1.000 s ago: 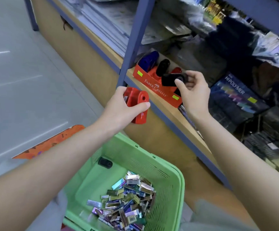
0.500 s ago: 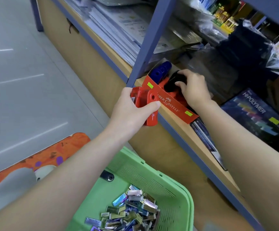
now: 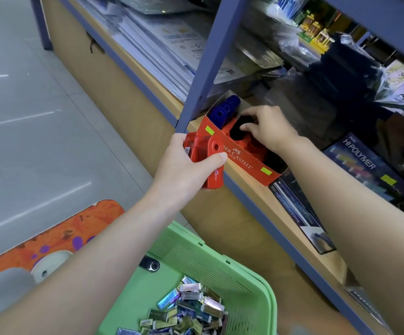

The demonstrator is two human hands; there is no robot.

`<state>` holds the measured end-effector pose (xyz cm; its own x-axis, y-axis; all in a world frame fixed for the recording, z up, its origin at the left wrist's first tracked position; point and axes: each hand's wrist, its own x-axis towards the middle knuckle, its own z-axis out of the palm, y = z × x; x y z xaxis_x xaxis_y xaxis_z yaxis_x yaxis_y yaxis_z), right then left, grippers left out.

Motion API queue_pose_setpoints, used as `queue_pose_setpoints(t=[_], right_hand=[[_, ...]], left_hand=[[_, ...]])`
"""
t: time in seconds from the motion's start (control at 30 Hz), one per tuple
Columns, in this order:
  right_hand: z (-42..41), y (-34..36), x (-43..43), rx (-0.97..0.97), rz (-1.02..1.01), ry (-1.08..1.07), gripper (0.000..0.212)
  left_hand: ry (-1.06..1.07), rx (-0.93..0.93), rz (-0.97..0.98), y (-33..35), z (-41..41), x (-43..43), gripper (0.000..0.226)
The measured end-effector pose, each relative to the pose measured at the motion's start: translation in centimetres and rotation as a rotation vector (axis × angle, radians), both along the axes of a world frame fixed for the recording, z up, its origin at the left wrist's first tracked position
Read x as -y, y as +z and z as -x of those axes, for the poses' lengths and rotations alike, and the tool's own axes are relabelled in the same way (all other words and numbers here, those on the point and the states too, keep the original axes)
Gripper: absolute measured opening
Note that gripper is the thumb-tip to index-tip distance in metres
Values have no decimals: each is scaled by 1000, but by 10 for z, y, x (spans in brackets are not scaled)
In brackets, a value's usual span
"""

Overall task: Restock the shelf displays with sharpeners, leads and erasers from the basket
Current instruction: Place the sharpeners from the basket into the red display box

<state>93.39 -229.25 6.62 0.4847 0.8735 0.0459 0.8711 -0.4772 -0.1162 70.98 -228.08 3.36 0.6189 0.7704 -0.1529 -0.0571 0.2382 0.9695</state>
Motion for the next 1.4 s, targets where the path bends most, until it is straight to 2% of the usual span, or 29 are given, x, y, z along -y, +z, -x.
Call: queue_pose_setpoints(t=[0.13,0.3,0.33,0.37,0.43,0.53,0.6,0.67,0.8,0.87,0.93,1.0,1.1,1.2,1.4], right_hand=[[-1,-9,-2,91,-79,-1,42],[6,-16,3,210,-51,64,44],[10,-16,6,215,-95,78,42],[18,-15,11,152,-172,70,40],[38,-8,27,-179,-320,52,34],[69,3,59,-743,-237,133,38],[83,6,76,-942,-155,185,45],[91,5,84,-1003,-165,177,49],[96,5,93,-919,-169,129,58],[89,9,98,-871,-182,108,54],[76,12,99,-787,-291,16,43],[58,12,95,-704,-455,-138,35],[30,9,82,-432,-577,-289,30],[8,3,69,-285,-553,-298,30],[-8,-11,56,-229,-411,-220,33]], left_hand=[[2,-9,-9,-1,-3,-2,51],[-10,-32,6,-4,-7,-2,52],[-4,-38,14,-4,-7,-2,51],[1,-47,17,-4,-8,-2,50],[4,-80,7,-3,-8,-2,47],[-19,-110,-12,-3,-7,-2,42],[-52,-121,-29,-3,-7,0,40],[-91,-131,-52,-3,-8,3,36],[-143,-124,-55,-2,-12,14,24],[-133,-119,17,-1,-14,16,22],[-97,-117,91,-1,-16,13,20],[-92,-135,84,-1,-17,11,27],[-106,-149,29,-1,-17,10,24],[-103,-156,-52,-2,-17,12,15],[-93,-138,-112,-5,-17,6,18]])
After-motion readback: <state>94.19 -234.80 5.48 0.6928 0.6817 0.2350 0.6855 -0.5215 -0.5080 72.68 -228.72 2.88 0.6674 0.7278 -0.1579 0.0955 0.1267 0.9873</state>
